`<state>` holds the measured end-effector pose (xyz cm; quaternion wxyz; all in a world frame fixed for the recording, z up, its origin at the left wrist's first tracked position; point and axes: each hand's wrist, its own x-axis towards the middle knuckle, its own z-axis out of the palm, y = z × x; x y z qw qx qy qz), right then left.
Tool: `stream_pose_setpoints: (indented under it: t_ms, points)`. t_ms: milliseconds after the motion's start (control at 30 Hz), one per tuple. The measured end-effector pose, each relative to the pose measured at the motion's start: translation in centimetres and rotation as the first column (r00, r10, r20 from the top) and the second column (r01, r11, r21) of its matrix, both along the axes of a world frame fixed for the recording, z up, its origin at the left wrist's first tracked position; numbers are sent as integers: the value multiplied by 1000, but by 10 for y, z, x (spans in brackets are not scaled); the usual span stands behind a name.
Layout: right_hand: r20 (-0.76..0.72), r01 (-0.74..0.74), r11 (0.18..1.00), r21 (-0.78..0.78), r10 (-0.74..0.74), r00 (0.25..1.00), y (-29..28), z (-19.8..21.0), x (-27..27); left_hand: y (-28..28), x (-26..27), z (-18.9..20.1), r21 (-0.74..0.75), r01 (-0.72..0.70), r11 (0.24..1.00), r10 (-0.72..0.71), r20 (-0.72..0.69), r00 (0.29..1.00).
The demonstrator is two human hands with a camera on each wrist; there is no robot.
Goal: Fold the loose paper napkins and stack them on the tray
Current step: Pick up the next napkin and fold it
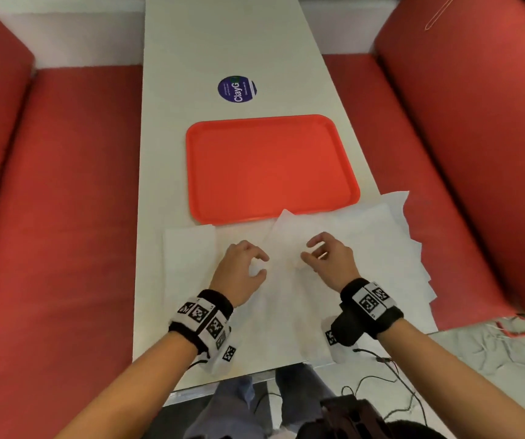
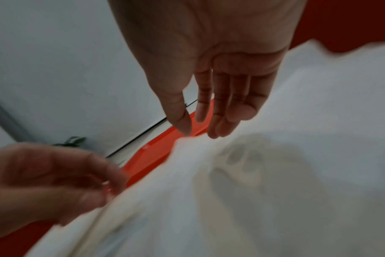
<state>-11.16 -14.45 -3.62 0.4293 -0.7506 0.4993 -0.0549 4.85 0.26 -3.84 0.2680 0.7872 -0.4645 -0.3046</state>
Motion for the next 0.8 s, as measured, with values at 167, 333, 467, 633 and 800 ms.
stream_pose_setpoints:
  t_ms: [167, 333, 467, 633, 800]
  points:
    - [-267, -3, 996, -84, -20, 964, -55, -8, -80, -42, -60, -7, 120, 196, 973, -202, 42, 978]
    - [-423, -65, 996, -67, 30, 906, -70, -14, -113, -68, -88, -14, 297, 229, 927, -293, 193, 936]
    - [-404, -89, 991, -95, 43, 914, -69, -22, -121, -75, -106, -16, 383, 96, 919, -206, 259, 944]
    - [-337, -73, 991, -115, 31, 941, -70, -27, -129, -75, -113, -14, 252, -16, 968, -27, 164, 986]
    - [-94, -64, 994, -85, 55, 994, -83, -21, -132, -73, -99, 1, 77, -56, 995, 60, -48, 997]
